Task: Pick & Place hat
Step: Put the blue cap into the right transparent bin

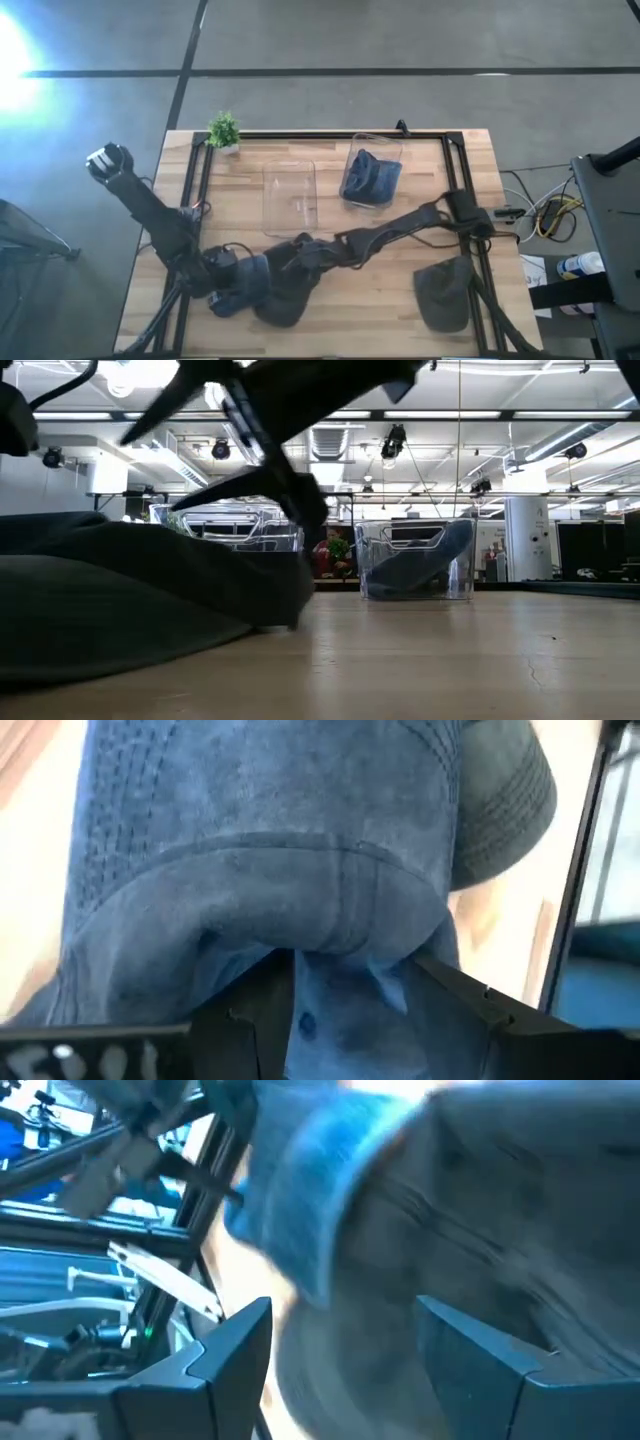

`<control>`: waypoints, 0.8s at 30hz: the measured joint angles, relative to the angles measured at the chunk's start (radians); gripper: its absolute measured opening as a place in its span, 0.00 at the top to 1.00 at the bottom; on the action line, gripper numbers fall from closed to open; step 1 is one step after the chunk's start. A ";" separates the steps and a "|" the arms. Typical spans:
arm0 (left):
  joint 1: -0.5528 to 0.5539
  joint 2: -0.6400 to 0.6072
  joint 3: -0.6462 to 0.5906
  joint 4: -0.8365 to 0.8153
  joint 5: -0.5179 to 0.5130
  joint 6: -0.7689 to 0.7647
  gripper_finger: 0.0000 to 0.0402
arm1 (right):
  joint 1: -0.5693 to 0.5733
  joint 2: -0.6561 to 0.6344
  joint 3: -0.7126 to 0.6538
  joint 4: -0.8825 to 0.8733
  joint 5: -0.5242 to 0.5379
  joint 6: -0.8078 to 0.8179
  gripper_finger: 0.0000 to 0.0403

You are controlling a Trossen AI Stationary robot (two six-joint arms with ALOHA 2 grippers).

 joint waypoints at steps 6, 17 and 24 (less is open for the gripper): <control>0.004 0.112 0.006 0.116 -0.094 0.000 0.56 | -0.012 0.126 0.130 -0.012 0.003 -0.002 0.42; 0.007 0.201 0.011 0.201 -0.235 0.025 0.56 | -0.029 0.143 0.220 -0.099 -0.041 -0.089 0.47; 0.009 0.158 0.063 0.198 -0.350 0.075 0.56 | -0.028 0.120 0.207 -0.176 -0.062 -0.117 0.71</control>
